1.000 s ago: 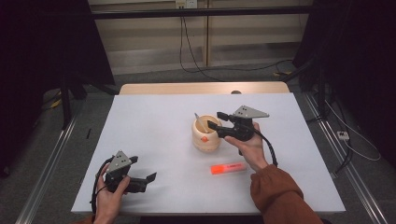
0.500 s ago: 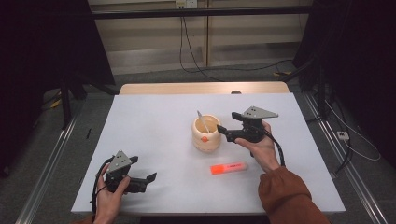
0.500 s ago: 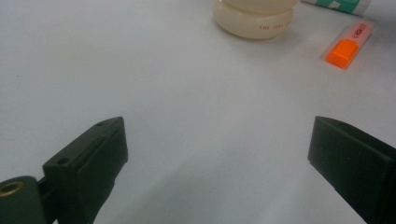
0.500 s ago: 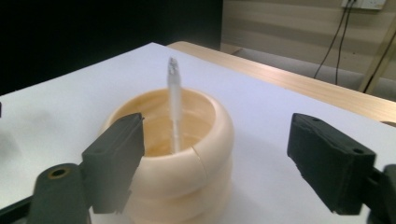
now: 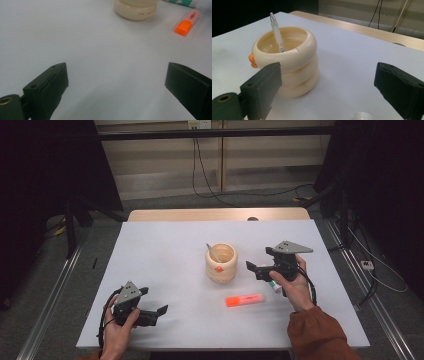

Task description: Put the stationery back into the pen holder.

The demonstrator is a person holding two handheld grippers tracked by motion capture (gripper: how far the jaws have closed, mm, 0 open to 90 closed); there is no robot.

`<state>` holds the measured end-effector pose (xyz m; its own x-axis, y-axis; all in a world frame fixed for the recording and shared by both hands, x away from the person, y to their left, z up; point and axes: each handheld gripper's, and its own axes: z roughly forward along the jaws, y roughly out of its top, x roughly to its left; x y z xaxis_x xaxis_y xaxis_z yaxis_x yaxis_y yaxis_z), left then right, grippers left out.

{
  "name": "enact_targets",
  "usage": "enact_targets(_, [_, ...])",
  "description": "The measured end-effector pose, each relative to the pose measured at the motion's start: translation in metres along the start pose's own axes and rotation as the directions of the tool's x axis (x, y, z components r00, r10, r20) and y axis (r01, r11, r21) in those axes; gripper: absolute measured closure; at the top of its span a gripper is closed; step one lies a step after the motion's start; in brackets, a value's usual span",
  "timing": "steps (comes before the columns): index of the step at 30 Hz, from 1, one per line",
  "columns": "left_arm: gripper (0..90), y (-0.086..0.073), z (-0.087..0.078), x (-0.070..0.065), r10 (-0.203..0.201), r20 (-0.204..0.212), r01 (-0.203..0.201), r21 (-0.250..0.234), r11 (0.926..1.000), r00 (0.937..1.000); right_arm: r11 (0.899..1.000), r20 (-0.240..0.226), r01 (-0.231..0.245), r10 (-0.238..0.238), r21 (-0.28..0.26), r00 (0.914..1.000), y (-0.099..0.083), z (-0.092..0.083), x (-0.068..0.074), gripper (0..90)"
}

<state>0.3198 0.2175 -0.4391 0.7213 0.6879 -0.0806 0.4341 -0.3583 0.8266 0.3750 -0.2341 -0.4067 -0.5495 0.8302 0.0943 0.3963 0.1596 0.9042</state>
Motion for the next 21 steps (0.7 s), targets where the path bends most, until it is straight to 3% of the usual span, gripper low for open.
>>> enact_targets(6, [4.7, 0.0, -0.001, 0.0, -0.001, 0.0, 0.001, -0.002, 1.0, 1.0, 1.0, 0.019, 0.01, -0.011, 0.018, 0.9998, -0.005, -0.011, -0.005, 6.4])
enact_targets(10, [4.7, 0.0, 0.0, 0.0, 0.001, 0.001, -0.001, -0.002, 1.0, 1.0, 0.998, 0.053, 0.016, -0.019, 0.065, 0.9984, -0.009, -0.015, -0.012, 7.8])
enact_targets(12, [4.6, 0.001, -0.001, 0.0, 0.001, 0.0, -0.001, 0.002, 1.0, 1.0, 0.997, 0.068, -0.015, 0.01, 0.071, 0.9976, -0.009, -0.017, -0.018, 8.5])
enact_targets(16, [4.7, 0.0, -0.001, 0.001, 0.003, 0.002, -0.003, 0.003, 1.0, 1.0, 0.996, 0.072, -0.029, 0.023, 0.082, 0.9971, -0.008, -0.019, -0.021, 9.0])
enact_targets(21, [4.7, 0.0, -0.001, 0.001, 0.004, 0.003, -0.004, 0.003, 1.0, 1.0, 0.986, 0.054, -0.054, 0.046, 0.159, 0.9975, -0.006, -0.018, -0.027, 9.1])
